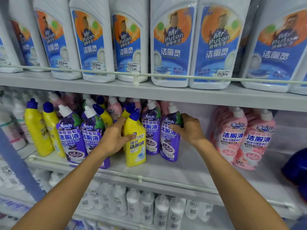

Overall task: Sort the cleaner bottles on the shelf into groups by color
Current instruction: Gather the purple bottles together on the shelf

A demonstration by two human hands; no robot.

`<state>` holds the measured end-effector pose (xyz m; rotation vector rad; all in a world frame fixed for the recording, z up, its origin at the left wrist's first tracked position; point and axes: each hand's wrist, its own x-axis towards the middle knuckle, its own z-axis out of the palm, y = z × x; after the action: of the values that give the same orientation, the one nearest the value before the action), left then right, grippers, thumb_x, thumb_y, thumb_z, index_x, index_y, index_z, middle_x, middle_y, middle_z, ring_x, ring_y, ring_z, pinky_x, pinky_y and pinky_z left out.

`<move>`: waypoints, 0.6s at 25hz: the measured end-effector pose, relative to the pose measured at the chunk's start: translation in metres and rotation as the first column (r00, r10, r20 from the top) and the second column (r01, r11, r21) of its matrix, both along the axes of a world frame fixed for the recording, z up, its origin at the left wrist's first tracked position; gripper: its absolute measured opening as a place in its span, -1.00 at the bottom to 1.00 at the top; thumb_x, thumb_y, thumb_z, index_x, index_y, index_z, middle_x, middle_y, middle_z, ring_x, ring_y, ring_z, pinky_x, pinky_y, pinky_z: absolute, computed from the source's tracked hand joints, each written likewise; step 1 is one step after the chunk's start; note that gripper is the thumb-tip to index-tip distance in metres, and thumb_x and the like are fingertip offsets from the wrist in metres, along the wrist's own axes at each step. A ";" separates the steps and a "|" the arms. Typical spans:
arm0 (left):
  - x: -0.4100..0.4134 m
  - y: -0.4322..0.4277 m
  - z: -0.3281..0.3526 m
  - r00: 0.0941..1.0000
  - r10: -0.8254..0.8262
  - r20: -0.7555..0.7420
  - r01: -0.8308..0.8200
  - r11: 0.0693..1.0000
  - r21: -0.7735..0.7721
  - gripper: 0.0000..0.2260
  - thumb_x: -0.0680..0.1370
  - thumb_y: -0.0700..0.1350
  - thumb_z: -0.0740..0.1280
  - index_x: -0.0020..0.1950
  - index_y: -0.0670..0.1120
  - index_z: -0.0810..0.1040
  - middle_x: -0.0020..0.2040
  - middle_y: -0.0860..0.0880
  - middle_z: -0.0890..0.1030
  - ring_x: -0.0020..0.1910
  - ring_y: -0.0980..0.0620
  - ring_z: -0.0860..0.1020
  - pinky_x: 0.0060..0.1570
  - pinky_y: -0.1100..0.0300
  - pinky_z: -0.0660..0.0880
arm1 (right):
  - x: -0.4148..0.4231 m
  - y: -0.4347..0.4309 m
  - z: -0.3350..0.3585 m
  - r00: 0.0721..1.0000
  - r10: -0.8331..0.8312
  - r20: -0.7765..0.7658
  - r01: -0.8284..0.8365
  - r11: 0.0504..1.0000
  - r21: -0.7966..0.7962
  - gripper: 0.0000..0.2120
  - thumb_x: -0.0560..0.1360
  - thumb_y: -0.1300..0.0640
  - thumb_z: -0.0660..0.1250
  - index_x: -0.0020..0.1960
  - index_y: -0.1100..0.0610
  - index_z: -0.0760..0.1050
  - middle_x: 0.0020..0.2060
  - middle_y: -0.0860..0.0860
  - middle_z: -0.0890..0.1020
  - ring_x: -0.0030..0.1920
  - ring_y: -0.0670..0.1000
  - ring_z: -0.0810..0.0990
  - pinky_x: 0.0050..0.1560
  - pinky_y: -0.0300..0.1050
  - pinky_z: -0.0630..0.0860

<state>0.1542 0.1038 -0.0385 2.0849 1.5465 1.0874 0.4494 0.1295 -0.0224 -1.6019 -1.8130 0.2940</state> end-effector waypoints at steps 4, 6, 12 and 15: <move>0.000 -0.021 0.001 0.998 0.037 -0.055 -0.036 0.999 0.019 -0.48 0.43 -0.04 0.58 0.31 0.03 0.45 -0.07 0.20 0.64 -0.13 0.26 0.61 -0.20 0.45 0.46 | 0.017 -0.029 -0.004 0.993 0.097 -0.068 -0.101 0.994 -0.050 -0.59 0.46 -0.08 0.52 0.17 0.12 0.56 0.01 0.03 0.72 -0.01 0.06 0.69 0.02 0.00 0.62; 0.000 -0.033 0.000 0.995 0.088 -0.043 -0.087 0.996 0.026 -0.51 0.43 -0.03 0.58 0.29 0.02 0.47 -0.04 0.15 0.65 -0.13 0.20 0.61 -0.16 0.38 0.51 | 0.017 -0.041 -0.007 0.973 0.164 -0.163 -0.169 0.985 -0.017 -0.59 0.42 -0.08 0.56 0.17 0.10 0.58 -0.04 -0.03 0.73 -0.05 0.00 0.70 0.02 0.03 0.65; -0.012 -0.056 -0.005 0.934 0.345 -0.091 -0.338 0.937 0.087 -0.59 0.42 0.03 0.59 0.13 -0.04 0.50 -0.19 0.00 0.62 -0.20 -0.12 0.59 -0.19 -0.05 0.56 | -0.011 -0.064 -0.028 0.906 0.273 -0.325 -0.282 0.959 0.018 -0.59 0.32 -0.08 0.62 0.09 0.05 0.65 -0.11 -0.09 0.75 -0.10 -0.09 0.72 0.05 -0.04 0.65; -0.020 -0.056 -0.003 0.887 0.441 -0.138 -0.431 0.897 0.098 -0.61 0.42 0.05 0.58 0.06 -0.04 0.47 -0.24 -0.04 0.59 -0.20 -0.20 0.59 -0.18 -0.10 0.55 | -0.036 -0.064 -0.030 0.951 0.249 -0.182 -0.234 0.967 0.099 -0.65 0.38 -0.09 0.58 0.07 0.06 0.65 -0.19 -0.14 0.69 -0.21 -0.09 0.64 -0.19 -0.43 0.49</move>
<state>0.1340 0.0482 -0.0417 1.9493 2.1616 1.1474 0.4135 0.0650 -0.0525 -1.2531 -1.8453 0.4688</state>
